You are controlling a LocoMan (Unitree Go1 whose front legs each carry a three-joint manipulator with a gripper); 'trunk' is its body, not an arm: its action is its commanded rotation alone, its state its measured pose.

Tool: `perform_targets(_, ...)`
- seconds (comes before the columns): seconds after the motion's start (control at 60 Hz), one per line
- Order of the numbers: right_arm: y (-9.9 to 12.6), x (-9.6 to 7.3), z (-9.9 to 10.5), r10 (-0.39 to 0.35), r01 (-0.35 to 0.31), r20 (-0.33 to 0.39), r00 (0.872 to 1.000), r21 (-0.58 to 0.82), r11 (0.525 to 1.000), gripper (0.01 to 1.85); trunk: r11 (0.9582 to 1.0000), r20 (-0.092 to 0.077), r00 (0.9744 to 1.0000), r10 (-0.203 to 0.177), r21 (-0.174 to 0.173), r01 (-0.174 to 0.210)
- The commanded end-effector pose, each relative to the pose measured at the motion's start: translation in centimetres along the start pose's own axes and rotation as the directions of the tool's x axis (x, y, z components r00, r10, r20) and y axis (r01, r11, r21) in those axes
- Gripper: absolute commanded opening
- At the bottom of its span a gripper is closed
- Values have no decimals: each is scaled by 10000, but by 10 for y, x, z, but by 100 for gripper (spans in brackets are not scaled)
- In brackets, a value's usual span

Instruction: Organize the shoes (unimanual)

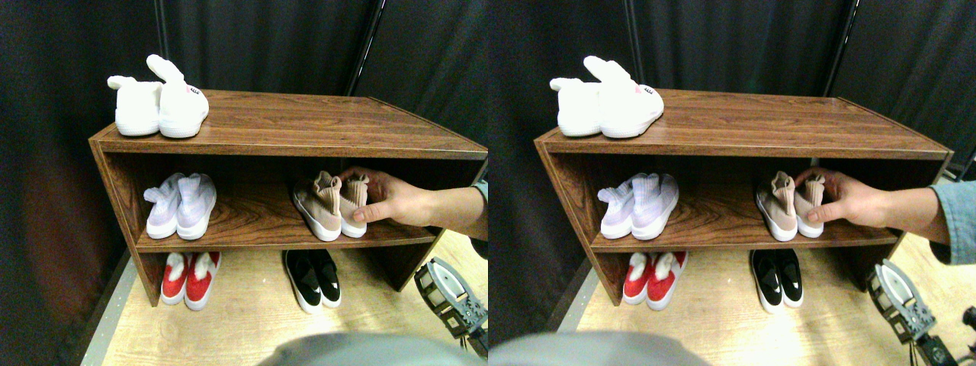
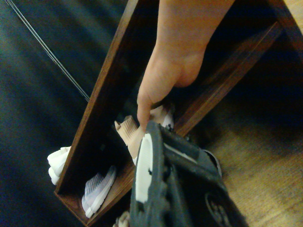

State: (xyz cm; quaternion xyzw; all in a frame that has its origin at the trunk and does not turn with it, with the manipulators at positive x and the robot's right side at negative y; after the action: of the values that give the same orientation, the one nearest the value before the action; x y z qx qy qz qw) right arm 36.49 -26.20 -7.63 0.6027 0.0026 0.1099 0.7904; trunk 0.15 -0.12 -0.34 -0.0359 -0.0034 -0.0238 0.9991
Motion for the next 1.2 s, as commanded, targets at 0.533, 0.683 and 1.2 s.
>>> perform_targets(0.533, 4, -1, -12, 454, -451, -175, 9988, 194, 9988, 6, 10000, -45, 10000, -2, 41, 3)
perform_targets(0.683, 4, -2, -12, 451, -447, -124, 9989, 271, 9986, 6, 10000, -50, 10000, -46, 66, 46)
perform_targets(1.2, 7, -4, -17, 443, -444, -116, 9990, -46, 9990, 6, 9999, -25, 9999, -136, 25, 136)
